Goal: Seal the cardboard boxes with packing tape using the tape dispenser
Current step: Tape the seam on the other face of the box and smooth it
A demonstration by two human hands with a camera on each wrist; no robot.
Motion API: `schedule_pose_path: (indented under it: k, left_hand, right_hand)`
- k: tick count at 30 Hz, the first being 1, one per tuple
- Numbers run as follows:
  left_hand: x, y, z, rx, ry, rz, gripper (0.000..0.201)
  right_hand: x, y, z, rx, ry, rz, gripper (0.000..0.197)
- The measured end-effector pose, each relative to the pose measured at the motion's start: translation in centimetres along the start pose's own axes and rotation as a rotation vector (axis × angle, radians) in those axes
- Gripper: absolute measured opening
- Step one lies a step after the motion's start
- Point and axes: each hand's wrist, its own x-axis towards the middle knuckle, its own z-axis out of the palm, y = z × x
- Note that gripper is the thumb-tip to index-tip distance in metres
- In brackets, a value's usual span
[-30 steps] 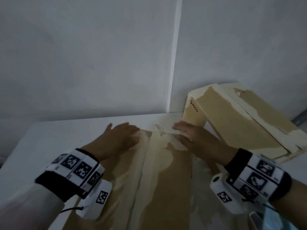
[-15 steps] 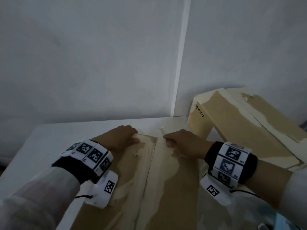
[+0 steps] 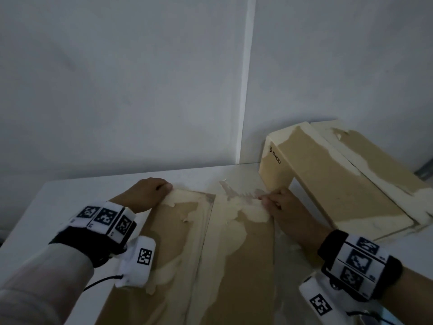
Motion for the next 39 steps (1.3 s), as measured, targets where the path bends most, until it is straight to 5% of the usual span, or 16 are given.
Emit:
schedule_pose_path:
  k: [4, 9, 16, 20, 29, 39]
  left_hand:
    - [0.0, -0.5, 0.1, -0.095, 0.031, -0.005, 0.034]
    - [0.2, -0.9, 0.3, -0.285, 0.035, -0.043, 0.031]
    - [0.3, -1.1, 0.8, -0.452, 0.028, -0.100, 0.033]
    - [0.0, -1.2, 0.9, -0.541, 0.005, -0.124, 0.035]
    - [-0.7, -1.0, 1.3, -0.791, -0.092, -0.184, 0.041]
    - [-0.4, -1.5, 1.3, -0.782, -0.157, -0.223, 0.037]
  right_hand:
    - [-0.9, 0.2, 0.3, 0.146, 0.217, 0.066, 0.018]
    - [-0.8, 0.9, 0.7, 0.119, 0.323, 0.076, 0.017]
    - [-1.0, 1.4, 0.7, 0.313, 0.232, 0.197, 0.024]
    - [-1.1, 1.5, 0.6, 0.445, 0.238, 0.228, 0.012]
    - [-1.4, 1.8, 0.6, 0.209, 0.247, 0.128, 0.026]
    - [-1.0, 1.3, 0.7, 0.160, 0.061, 0.232, 0.052]
